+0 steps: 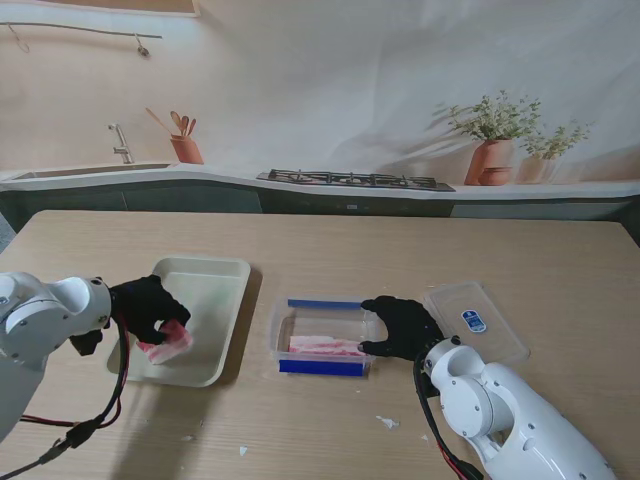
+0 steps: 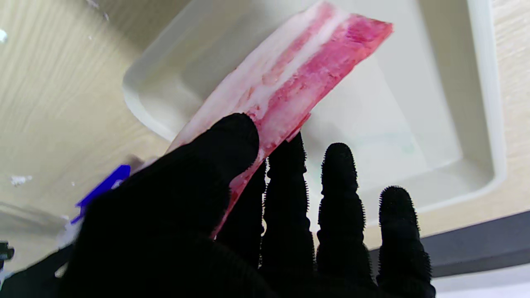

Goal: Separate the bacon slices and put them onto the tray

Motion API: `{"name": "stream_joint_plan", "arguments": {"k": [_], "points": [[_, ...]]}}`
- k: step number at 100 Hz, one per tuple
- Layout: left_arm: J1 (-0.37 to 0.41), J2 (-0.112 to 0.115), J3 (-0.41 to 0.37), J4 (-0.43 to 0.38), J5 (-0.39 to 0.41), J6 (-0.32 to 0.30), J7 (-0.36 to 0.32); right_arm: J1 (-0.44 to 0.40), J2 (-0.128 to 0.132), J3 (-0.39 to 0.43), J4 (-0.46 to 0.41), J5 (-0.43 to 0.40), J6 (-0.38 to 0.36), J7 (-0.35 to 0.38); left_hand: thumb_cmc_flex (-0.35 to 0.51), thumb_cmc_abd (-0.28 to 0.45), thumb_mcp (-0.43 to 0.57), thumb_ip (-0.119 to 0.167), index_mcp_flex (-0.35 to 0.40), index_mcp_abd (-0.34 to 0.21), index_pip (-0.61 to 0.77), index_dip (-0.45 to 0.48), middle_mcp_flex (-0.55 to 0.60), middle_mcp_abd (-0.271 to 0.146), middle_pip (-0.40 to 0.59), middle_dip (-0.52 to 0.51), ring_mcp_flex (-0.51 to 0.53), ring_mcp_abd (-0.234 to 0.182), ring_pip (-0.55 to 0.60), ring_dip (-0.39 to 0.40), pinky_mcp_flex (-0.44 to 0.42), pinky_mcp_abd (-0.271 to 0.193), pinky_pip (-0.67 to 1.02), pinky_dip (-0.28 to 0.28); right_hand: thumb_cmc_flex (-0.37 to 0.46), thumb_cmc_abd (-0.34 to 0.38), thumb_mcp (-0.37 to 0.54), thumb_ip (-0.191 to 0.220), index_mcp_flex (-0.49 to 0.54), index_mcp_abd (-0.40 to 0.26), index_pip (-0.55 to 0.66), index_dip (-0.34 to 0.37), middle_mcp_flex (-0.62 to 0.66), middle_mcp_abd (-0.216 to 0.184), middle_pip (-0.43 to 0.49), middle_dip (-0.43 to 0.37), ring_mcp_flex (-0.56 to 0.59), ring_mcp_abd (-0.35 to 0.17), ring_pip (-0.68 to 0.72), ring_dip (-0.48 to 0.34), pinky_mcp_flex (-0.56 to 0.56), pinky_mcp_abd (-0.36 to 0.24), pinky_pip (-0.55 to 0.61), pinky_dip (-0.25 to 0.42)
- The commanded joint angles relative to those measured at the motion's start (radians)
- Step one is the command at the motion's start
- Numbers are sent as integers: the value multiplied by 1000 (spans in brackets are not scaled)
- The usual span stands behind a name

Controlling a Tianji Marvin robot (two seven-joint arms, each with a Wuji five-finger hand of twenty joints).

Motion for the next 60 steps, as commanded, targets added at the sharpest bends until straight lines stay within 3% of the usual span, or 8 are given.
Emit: {"name": "stream_joint_plan", "arguments": {"k": [1,29,60], "points": [[-17,-1,25,17,11,-13,-28,-6,-6,-3,-1,0,5,14,3,38,24,70,-2,-68,42,25,-8,-47,-5,16,-17,-16,-12,-9,-21,-21,-16,-11,10,10,7,23,-15,27,0,1,-14,-25,13,3,-24,-25,5,6,-7,3,-32,19],[-55,0,102,70,33,-10,-23,-11,-6,2,-3,-1,7,11,-7,29,26,82,0,-79,46,15,-6,-53,-5,10,-17,-20,-12,-11,-41,-22,-27,-14,11,10,8,23,-14,26,0,1,-14,-26,13,3,-25,-25,5,6,-7,3,-33,19],[-58,-7,132,96,71,-17,26,-10,-6,1,-4,0,8,12,-23,27,17,64,6,-73,38,-26,4,-47,-7,-9,-6,-14,-6,-11,-54,-9,-40,-13,9,13,6,23,-15,25,0,1,-14,-25,12,3,-24,-28,5,6,-8,3,-32,20]]}}
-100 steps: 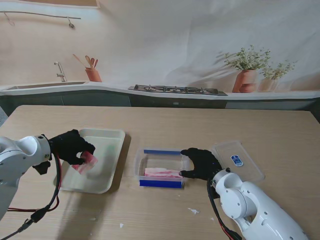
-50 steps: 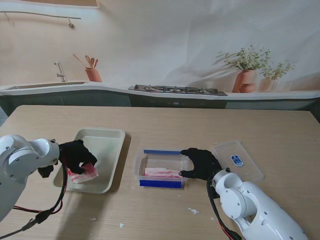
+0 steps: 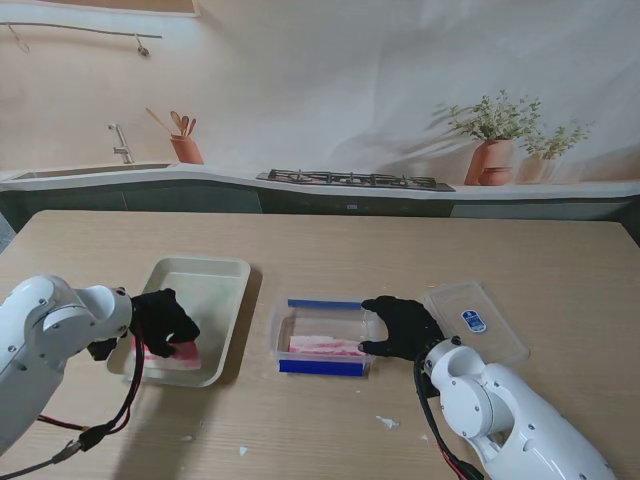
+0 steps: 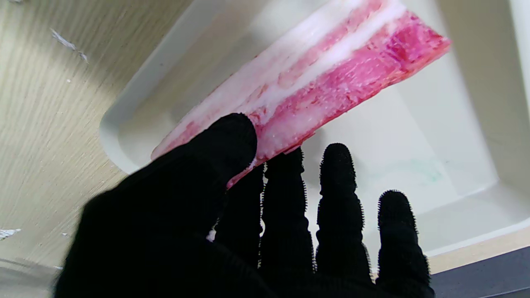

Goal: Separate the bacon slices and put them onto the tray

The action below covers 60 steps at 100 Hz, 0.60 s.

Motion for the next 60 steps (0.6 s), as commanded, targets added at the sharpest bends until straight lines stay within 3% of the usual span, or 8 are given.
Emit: {"name": "stream_joint_plan", "arguments": {"k": [1,11,18,25,37,41,48,60], "points": [[5,-7,5,2,-7,10,-14,-7,-5,0,-2,0,2,14,-12,28,15,49,10,-52,37,-4,5,-27,-6,-8,-7,-1,4,-11,-23,9,-26,-12,9,14,6,23,-15,26,6,1,-14,-25,12,3,-23,-27,5,6,-8,3,-32,20],[10,-10,6,9,10,1,11,-8,-5,0,-2,1,2,14,-15,18,5,28,13,-40,8,-60,-1,-17,-12,-27,-4,3,2,-14,-24,17,-32,-8,10,14,6,23,-15,25,6,1,-14,-26,11,2,-23,-27,5,6,-8,2,-32,20],[14,-11,3,7,17,2,20,-8,-5,1,-2,0,0,14,-58,16,-7,5,-21,7,-42,-147,-112,4,105,-169,-30,13,-19,-25,-31,24,-50,3,10,14,5,23,-15,25,6,1,-14,-25,11,2,-24,-27,5,6,-8,3,-32,20],[16,-12,1,4,25,2,24,-8,-5,2,-2,0,-2,14,-108,22,-25,11,-38,45,-106,-217,-198,17,168,-350,-58,19,-43,-37,-30,30,-76,0,9,13,4,23,-15,24,7,1,-14,-27,12,3,-24,-28,5,6,-9,3,-33,20],[14,-14,-1,5,39,-4,35,-9,-5,3,-2,-1,-4,14,-247,123,-61,126,-24,133,-326,-308,-274,55,108,-429,-113,35,-91,-60,-31,40,-120,-9,10,13,4,23,-15,24,6,1,-13,-30,12,3,-24,-28,4,6,-9,3,-33,20],[12,-13,-1,3,45,-9,31,-9,-5,3,-2,-1,-4,14,-254,124,-91,136,-37,146,-395,-337,-308,61,82,-452,-132,35,-110,-70,-31,41,-136,-12,9,14,3,23,-15,24,6,1,-13,-29,12,3,-24,-29,4,6,-10,2,-33,20],[13,-12,-5,-2,54,-16,25,-9,-5,3,-2,-1,-5,14,-260,118,-132,129,-81,162,-507,-400,-384,62,33,-496,-175,33,-156,-97,-31,41,-160,-13,10,13,3,24,-15,24,6,1,-14,-29,12,3,-24,-29,4,5,-9,2,-32,20],[23,-13,-26,-11,70,-26,30,-8,-5,2,-1,-1,-5,14,-275,130,-220,80,-185,142,-622,-471,-499,63,-26,-556,-247,38,-238,-152,-29,38,-191,-14,10,13,3,24,-16,24,6,1,-14,-29,11,3,-24,-29,4,5,-10,3,-33,21]]}}
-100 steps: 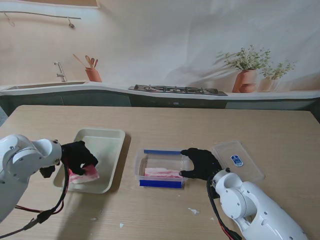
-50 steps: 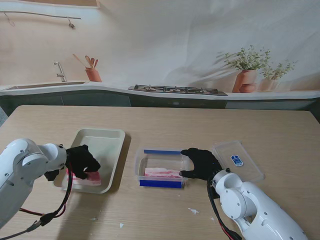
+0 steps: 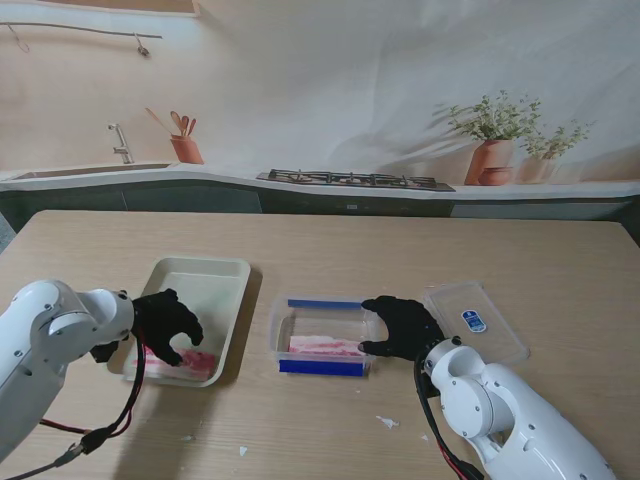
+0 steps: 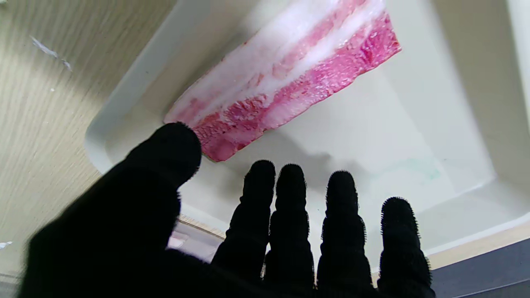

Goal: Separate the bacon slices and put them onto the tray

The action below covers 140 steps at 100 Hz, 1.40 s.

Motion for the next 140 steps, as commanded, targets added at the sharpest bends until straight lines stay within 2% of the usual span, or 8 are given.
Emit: {"name": "stream_joint_plan", "arguments": {"k": [1,22,43,72,100,116,122,140], "points": [[11,-2,-20,-17,12,-7,-11,-7,-5,0,-1,0,-2,14,-33,17,-51,-14,-49,5,-48,-29,-53,16,-27,-30,-41,13,-35,-26,-12,26,-48,-12,9,13,2,23,-15,24,6,1,-14,-29,11,3,-24,-29,4,5,-10,3,-33,21],[55,-23,-97,-59,30,-1,116,-5,-5,-2,0,1,-3,15,-14,104,-173,-62,-83,34,-88,-59,-78,39,-16,-44,-51,28,-27,-22,-12,33,7,37,10,13,3,24,-15,23,6,1,-14,-29,12,3,-23,-29,4,5,-9,2,-32,21],[58,-60,-83,-92,-77,61,290,-1,-5,-5,4,5,-10,17,41,118,-102,-71,-5,14,-10,-34,24,32,20,-29,11,11,36,-10,68,16,175,82,9,12,2,24,-16,22,6,1,-14,-34,12,3,-23,-29,4,5,-8,3,-32,21],[-41,-94,112,-110,-203,222,365,-5,-5,3,4,10,-33,11,55,82,35,-93,145,20,114,16,192,58,66,-8,165,48,147,30,112,61,242,59,7,12,1,23,-20,14,5,1,-14,-35,9,1,-23,-28,3,5,-6,3,-32,21],[-185,-130,358,-79,-369,434,391,-13,-7,14,2,16,-48,0,53,99,53,-103,185,50,100,8,237,97,58,-10,211,85,162,45,122,77,250,57,8,13,1,24,-19,14,6,2,-14,-33,9,2,-22,-28,3,5,-3,2,-31,20],[-262,-153,476,-41,-519,541,375,-15,-7,17,1,17,-51,-2,85,131,31,-98,200,90,48,-19,235,148,33,-32,218,142,137,25,223,96,306,79,10,12,2,24,-20,16,6,2,-13,-33,10,2,-21,-30,4,5,-2,2,-31,20],[-279,-162,508,-29,-567,580,375,-16,-8,19,0,19,-51,-3,103,131,27,-99,220,109,31,-29,235,188,27,-43,219,170,134,15,270,134,323,89,10,11,2,24,-20,15,6,2,-14,-32,10,2,-22,-29,4,5,-2,2,-31,20],[-317,-180,580,0,-669,677,356,-19,-8,22,-2,20,-53,-3,131,143,14,-105,284,151,7,-46,274,231,22,-57,234,228,141,6,339,188,328,93,9,11,3,24,-20,16,6,2,-14,-33,9,2,-22,-29,4,5,-2,2,-31,20]]}}
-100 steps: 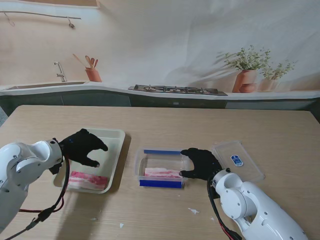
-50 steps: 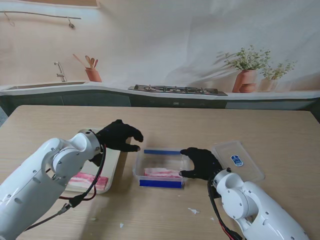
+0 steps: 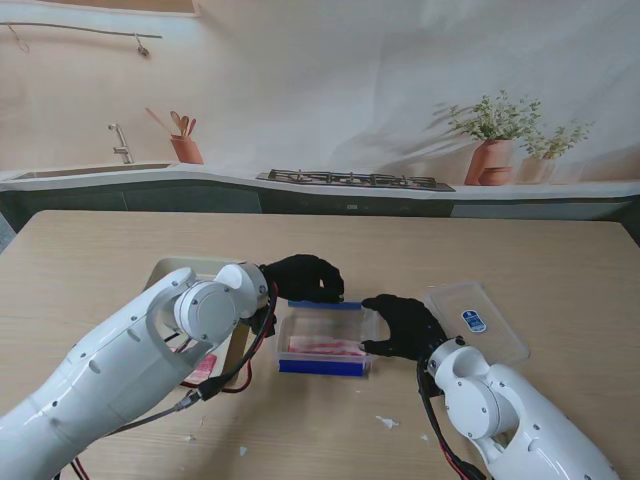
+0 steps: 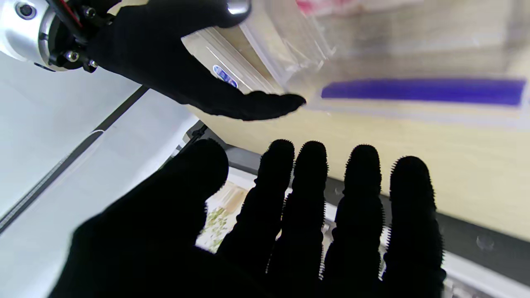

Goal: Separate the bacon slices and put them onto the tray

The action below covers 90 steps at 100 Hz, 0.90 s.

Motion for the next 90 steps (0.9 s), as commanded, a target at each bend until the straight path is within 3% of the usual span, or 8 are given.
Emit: {"name": "stream_joint_plan", "arguments": {"k": [1,20,42,90], "points": [[-11,-20,25,16,-7,14,-34,-9,-7,0,-6,2,-5,13,20,27,-19,-53,34,23,-14,-13,20,33,0,-12,18,35,1,-9,23,35,58,17,9,11,3,24,-20,17,-2,2,-14,-33,9,2,-22,-29,4,5,-3,2,-31,20],[-42,-26,77,40,-47,76,-61,-8,-7,2,-6,4,-7,12,27,31,-33,-53,64,50,-49,-26,33,61,-10,-20,31,73,-5,-19,51,64,37,8,10,11,5,24,-20,17,-2,2,-14,-33,10,2,-22,-29,4,5,-4,2,-31,20],[-73,-32,120,72,-65,105,-78,-7,-7,1,-6,4,-7,14,27,35,-39,-53,80,63,-65,-28,35,69,-8,-20,27,81,-2,-17,46,47,25,2,9,10,5,23,-20,18,-2,1,-13,-32,10,2,-22,-29,3,5,-4,2,-31,20],[-149,-69,236,191,-85,116,-62,-7,-7,-2,-7,3,-3,16,11,21,-36,-48,33,67,-131,-55,-49,51,-42,-44,-68,53,-64,-59,-33,0,-22,-18,10,9,9,23,-20,18,-1,1,-13,-32,9,2,-22,-29,4,6,-3,1,-31,20]]}}
